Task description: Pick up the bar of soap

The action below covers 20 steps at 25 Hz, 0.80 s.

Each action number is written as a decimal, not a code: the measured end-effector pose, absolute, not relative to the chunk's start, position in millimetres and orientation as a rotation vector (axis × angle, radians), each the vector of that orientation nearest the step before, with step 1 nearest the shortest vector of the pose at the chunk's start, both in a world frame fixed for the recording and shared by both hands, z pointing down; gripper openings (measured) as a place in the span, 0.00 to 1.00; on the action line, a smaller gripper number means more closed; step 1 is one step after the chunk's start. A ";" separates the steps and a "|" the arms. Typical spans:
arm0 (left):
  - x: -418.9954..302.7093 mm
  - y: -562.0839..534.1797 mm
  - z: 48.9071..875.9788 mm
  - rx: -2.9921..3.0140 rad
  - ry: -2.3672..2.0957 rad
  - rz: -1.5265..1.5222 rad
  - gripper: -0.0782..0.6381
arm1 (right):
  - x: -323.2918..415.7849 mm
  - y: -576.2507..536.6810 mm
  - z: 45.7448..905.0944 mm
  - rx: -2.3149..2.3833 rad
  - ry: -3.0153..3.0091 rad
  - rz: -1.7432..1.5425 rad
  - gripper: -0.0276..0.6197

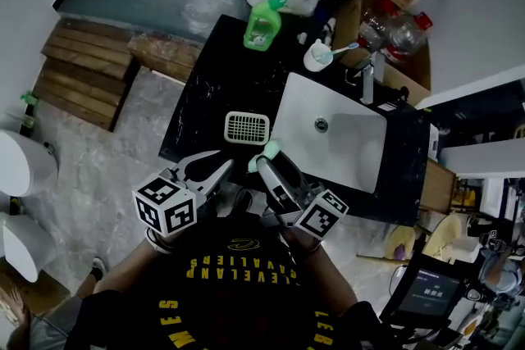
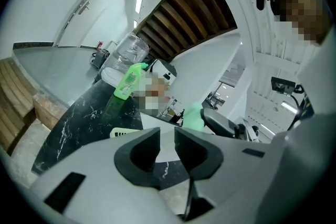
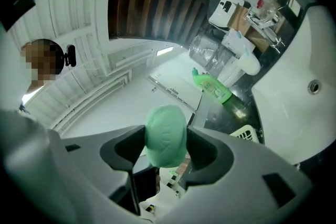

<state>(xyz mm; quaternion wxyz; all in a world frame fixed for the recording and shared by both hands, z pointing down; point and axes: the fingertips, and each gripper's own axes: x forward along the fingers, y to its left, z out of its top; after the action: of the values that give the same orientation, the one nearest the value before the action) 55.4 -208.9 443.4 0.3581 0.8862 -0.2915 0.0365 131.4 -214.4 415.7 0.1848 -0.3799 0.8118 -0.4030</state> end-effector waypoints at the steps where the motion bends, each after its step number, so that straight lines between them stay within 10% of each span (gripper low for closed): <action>1: 56.4 -209.1 441.8 2.294 -0.753 0.094 0.24 | 132.0 -214.4 414.2 -1.074 2.294 -1.123 0.45; 20: 73.4 -223.8 440.6 2.318 -0.752 0.116 0.24 | 138.3 -224.5 394.1 -1.145 2.451 -0.905 0.45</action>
<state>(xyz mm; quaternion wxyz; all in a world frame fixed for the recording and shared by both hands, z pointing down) 73.4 -223.8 440.6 0.3440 0.8921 -0.2894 0.0447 138.3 -224.5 394.1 0.1438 -0.3971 0.8503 -0.3140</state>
